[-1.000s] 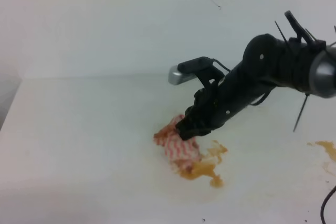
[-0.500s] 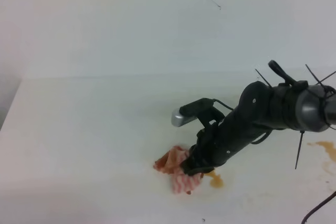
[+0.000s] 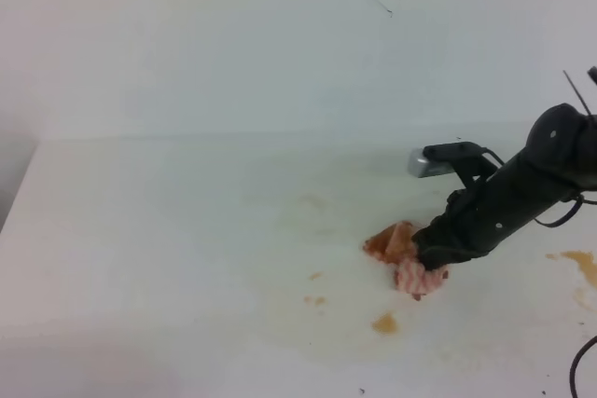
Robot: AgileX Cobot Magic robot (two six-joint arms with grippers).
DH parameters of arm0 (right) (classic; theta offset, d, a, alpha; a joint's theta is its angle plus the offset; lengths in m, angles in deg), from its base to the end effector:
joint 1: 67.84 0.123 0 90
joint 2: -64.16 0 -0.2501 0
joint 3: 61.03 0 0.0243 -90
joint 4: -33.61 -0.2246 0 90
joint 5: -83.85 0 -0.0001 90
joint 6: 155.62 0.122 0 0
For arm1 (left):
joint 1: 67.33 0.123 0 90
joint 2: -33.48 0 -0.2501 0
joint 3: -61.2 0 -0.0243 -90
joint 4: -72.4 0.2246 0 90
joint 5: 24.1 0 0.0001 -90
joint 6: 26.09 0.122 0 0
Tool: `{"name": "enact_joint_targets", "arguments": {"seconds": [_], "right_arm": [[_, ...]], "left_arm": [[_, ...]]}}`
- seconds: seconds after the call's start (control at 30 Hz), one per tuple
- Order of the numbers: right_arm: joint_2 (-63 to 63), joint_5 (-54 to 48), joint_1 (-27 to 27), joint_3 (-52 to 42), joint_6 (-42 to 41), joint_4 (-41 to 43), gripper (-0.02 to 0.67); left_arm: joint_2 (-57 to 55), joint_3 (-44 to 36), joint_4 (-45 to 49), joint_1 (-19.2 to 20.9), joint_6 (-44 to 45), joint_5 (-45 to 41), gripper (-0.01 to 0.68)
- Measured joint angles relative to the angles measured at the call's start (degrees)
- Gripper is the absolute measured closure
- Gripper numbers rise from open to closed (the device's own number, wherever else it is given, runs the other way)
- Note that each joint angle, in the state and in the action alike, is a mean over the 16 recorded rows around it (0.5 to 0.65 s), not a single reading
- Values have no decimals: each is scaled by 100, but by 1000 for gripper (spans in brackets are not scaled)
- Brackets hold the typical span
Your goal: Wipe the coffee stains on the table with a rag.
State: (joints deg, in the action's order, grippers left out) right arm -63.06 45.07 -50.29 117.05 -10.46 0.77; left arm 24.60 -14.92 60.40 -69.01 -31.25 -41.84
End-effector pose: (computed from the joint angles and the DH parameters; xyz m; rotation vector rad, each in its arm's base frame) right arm 0.3441 0.1523 0.0894 -0.7008 2.7445 0.5284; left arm 0.0932 -0.0105 0.1792 -0.1877 1.7855 -0.2856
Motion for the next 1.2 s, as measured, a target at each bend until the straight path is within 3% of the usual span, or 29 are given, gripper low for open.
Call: {"name": "enact_joint_targets", "arguments": {"seconds": [0.23, 0.7, 0.93, 1.2], "right_arm": [[-4, -444, 7, -87, -158, 153, 638], [-41, -35, 1393, -338, 20, -123, 640], [-310, -134, 1554, 674, 688, 393, 638], [-712, -996, 1166, 2127, 1720, 1710, 640]], "left_arm": [[0, 0, 0, 0, 0, 0, 678], [0, 0, 0, 0, 0, -3, 678], [0, 0, 0, 0, 0, -8, 678], [0, 0, 0, 0, 0, -10, 678]]}}
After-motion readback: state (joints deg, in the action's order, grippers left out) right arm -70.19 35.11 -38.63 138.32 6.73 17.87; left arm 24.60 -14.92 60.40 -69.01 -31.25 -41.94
